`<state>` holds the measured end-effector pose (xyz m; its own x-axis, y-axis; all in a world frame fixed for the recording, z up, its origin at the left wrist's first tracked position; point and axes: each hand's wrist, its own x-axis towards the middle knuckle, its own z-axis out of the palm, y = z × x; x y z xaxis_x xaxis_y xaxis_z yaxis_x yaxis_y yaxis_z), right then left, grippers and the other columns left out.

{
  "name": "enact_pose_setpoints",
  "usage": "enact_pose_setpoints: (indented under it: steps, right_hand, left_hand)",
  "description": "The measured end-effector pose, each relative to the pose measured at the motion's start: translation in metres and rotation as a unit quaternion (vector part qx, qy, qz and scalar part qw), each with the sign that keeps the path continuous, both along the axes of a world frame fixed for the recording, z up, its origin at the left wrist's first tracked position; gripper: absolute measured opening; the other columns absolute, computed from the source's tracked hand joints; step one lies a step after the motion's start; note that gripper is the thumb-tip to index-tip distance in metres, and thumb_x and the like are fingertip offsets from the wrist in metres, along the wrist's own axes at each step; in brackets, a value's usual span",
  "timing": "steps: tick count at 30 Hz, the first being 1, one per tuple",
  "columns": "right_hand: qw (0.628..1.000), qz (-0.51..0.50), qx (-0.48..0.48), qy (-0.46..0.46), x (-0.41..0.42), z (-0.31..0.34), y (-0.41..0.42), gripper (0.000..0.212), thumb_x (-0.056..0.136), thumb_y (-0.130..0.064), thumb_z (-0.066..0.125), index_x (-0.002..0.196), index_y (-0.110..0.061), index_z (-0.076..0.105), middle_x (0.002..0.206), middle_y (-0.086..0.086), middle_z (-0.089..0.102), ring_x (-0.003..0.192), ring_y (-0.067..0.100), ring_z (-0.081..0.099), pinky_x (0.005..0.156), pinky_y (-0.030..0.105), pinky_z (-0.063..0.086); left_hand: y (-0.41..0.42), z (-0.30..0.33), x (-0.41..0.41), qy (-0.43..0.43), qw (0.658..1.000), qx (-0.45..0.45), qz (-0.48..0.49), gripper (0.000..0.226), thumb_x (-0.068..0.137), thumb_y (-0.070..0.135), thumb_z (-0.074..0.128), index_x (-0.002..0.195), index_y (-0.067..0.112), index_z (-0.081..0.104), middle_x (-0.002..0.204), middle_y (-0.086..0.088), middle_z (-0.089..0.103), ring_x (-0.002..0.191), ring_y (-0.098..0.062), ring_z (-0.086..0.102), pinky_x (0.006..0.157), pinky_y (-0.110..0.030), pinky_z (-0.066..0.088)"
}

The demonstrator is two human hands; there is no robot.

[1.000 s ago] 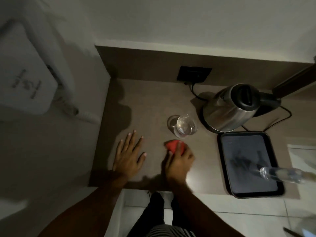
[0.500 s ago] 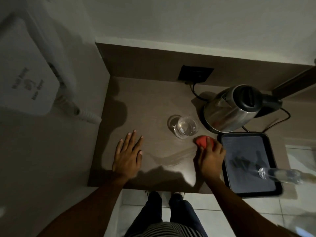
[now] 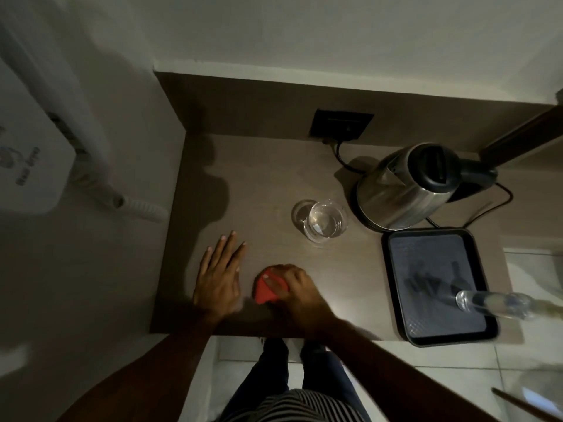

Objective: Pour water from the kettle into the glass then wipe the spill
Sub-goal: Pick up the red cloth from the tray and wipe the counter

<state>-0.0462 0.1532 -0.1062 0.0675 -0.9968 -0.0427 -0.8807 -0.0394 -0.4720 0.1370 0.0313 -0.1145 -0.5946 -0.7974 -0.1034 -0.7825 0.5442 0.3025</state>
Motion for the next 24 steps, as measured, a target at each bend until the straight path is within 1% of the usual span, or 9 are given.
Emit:
enact_pose_setpoints:
  steps: [2,5,8,11,12,15,17,21,24]
  right_hand:
    - [0.998,0.013,-0.021,0.057,-0.040,0.003,0.012,0.058,0.080,-0.032,0.076,0.131,-0.013,0.056,0.123,0.023,0.061,0.111,0.039,0.050,0.092,0.050,0.051]
    - [0.981,-0.183,-0.017,0.068,-0.086,0.006,0.027,0.050,0.086,-0.029,0.064,0.130,-0.007,0.055,0.123,0.025,0.054,0.107,0.040,0.046,0.089,0.047,0.047]
    - [0.916,-0.396,-0.010,0.067,-0.083,0.008,0.026,0.048,0.092,-0.028,0.050,0.134,-0.007,0.049,0.133,0.025,0.047,0.112,0.042,0.041,0.090,0.048,0.042]
    - [0.845,-0.534,-0.001,0.037,-0.040,0.012,0.006,0.048,0.092,-0.025,0.050,0.135,-0.005,0.049,0.134,0.028,0.045,0.115,0.047,0.041,0.096,0.053,0.039]
    - [0.835,-0.551,0.006,0.011,-0.023,0.015,-0.002,0.048,0.091,-0.022,0.055,0.136,-0.004,0.050,0.134,0.030,0.046,0.115,0.050,0.042,0.097,0.054,0.039]
    - [0.867,-0.496,0.040,-0.033,0.037,0.023,-0.023,0.054,0.084,-0.015,0.071,0.133,-0.001,0.054,0.127,0.037,0.052,0.108,0.055,0.051,0.091,0.060,0.046]
    - [0.907,-0.414,0.082,-0.004,0.072,0.027,-0.033,0.056,0.084,-0.025,0.072,0.133,-0.006,0.056,0.124,0.032,0.058,0.103,0.049,0.059,0.081,0.055,0.054]
    - [0.983,-0.151,0.097,0.034,0.059,0.028,-0.013,0.058,0.092,-0.052,0.044,0.140,-0.020,0.049,0.132,0.020,0.058,0.106,0.041,0.061,0.076,0.049,0.056]
    - [0.994,0.057,0.093,-0.028,0.000,0.018,0.014,0.050,0.096,-0.042,0.051,0.142,-0.024,0.044,0.141,0.013,0.049,0.125,0.037,0.047,0.098,0.054,0.046]
  left_hand:
    - [0.000,0.001,0.000,0.004,1.000,0.003,-0.004,0.056,0.095,0.022,0.029,0.150,0.020,0.037,0.164,-0.005,0.027,0.152,-0.026,0.023,0.121,-0.052,0.023]
    - [-0.003,-0.005,0.002,-0.002,1.000,0.000,-0.010,0.060,0.092,0.016,0.045,0.151,0.021,0.035,0.164,-0.006,0.027,0.152,-0.027,0.023,0.120,-0.054,0.026]
    - [-0.004,-0.008,0.002,-0.011,1.000,0.000,-0.012,0.066,0.089,0.013,0.055,0.151,0.022,0.033,0.165,-0.004,0.024,0.153,-0.025,0.020,0.122,-0.051,0.022]
    - [-0.003,-0.009,0.001,-0.014,1.000,0.003,-0.011,0.065,0.092,0.014,0.052,0.152,0.023,0.030,0.166,-0.003,0.021,0.154,-0.023,0.016,0.123,-0.048,0.016]
    - [-0.002,-0.009,0.002,-0.013,1.000,-0.001,-0.012,0.065,0.092,0.014,0.050,0.153,0.023,0.029,0.166,-0.002,0.020,0.154,-0.023,0.015,0.124,-0.047,0.014]
    - [-0.003,-0.010,0.004,-0.002,1.000,-0.007,-0.022,0.069,0.087,0.010,0.051,0.153,0.022,0.030,0.165,-0.003,0.022,0.153,-0.024,0.018,0.123,-0.047,0.015]
    - [-0.004,-0.009,0.006,0.004,1.000,-0.003,-0.029,0.072,0.083,0.011,0.058,0.151,0.020,0.036,0.163,-0.005,0.027,0.152,-0.027,0.022,0.121,-0.052,0.022]
    - [0.000,-0.007,0.001,0.042,0.998,0.016,-0.037,0.060,0.089,0.026,0.053,0.148,0.017,0.043,0.162,-0.005,0.029,0.151,-0.027,0.024,0.120,-0.053,0.025]
    - [0.000,-0.009,0.001,0.040,0.999,0.013,-0.021,0.066,0.086,0.006,0.064,0.148,0.018,0.043,0.162,-0.004,0.030,0.152,-0.025,0.022,0.122,-0.051,0.023]
